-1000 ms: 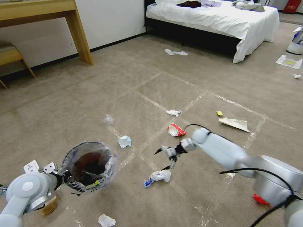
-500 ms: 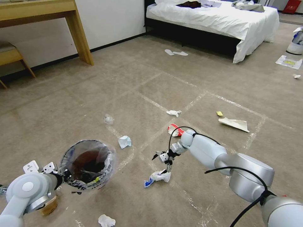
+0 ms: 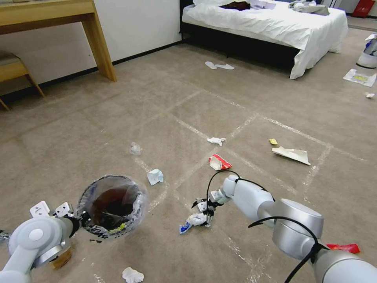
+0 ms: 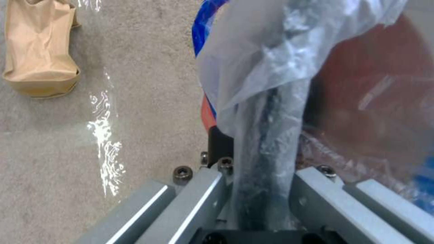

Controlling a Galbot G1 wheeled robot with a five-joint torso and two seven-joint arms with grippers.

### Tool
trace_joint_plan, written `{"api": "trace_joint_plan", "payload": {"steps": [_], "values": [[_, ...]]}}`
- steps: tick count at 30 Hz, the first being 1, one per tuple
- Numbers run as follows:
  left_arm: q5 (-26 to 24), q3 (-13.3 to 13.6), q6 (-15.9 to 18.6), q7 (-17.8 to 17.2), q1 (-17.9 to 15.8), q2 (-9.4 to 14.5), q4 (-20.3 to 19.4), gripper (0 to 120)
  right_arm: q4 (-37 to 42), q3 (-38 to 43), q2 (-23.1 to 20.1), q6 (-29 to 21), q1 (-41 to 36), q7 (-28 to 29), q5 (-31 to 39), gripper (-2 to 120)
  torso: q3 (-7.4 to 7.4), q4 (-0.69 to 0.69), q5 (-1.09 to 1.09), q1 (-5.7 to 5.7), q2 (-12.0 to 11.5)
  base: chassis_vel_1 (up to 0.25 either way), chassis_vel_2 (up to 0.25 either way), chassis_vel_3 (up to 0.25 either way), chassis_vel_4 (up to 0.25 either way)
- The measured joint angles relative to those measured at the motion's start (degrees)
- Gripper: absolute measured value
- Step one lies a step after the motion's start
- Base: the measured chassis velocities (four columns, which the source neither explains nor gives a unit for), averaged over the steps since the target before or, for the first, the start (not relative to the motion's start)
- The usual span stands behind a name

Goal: Pick up the trash bin and place the garbage on the floor into it.

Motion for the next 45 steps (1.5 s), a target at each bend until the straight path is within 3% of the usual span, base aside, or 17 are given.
{"api": "trace_joint_plan", "payload": {"steps": [21,23,29,31,34,39,43,45], "values": [[1.5,0.5,-0.1,0.9,1.2,-0.6,-1.5,0,-4.2,-3.6,3.5,-7.3,-1.8,6.8,-1.4,99,0.0,0.0,0.01,0.0,0.0,0.0,0.0,0.0,0.0],[1.7,0.5,-0.1,1.1,1.3,-0.7,-1.6,0,-4.5,-3.9,3.5,-9.1,-2.0,7.6,-1.1,88,0.0,0.0,0.0,0.0,0.0,0.0,0.0,0.0,0.0],[2.3,0.5,-0.3,1.6,1.5,-0.7,-1.7,0,-4.7,-4.2,3.5,-10.0,-2.0,8.0,-0.3,74,0.0,0.0,0.0,0.0,0.0,0.0,0.0,0.0,0.0],[2.9,0.8,-0.4,1.8,1.6,-0.9,-1.8,0,-4.7,-4.1,3.5,-10.5,-2.2,8.6,0.3,63,0.0,0.01,0.01,0.0,0.0,0.0,0.0,0.0,0.0],[3.1,1.0,-0.4,2.0,1.6,-1.0,-1.8,0,-4.7,-4.0,3.5,-10.5,-2.5,8.8,0.4,58,0.0,0.01,0.0,0.0,0.0,0.0,0.0,0.0,0.0],[3.4,1.3,-0.6,2.2,1.4,-0.9,-1.6,0,-4.3,-3.5,3.2,-10.5,-4.4,9.9,1.6,36,0.0,0.0,0.0,0.0,0.0,0.0,0.0,0.0,0.0],[3.4,1.3,-0.6,2.2,1.3,-0.5,-1.5,0,-4.0,-3.1,3.0,-10.1,-4.8,9.8,1.8,25,-0.01,-0.01,-0.01,0.0,0.0,0.0,0.0,0.0,0.0],[3.2,1.4,-0.6,2.2,1.1,-0.2,-1.3,0,-3.3,-2.2,2.6,-9.4,-4.6,9.3,2.9,13,0.01,0.0,0.02,0.0,0.0,0.0,0.0,0.0,0.0]]}}
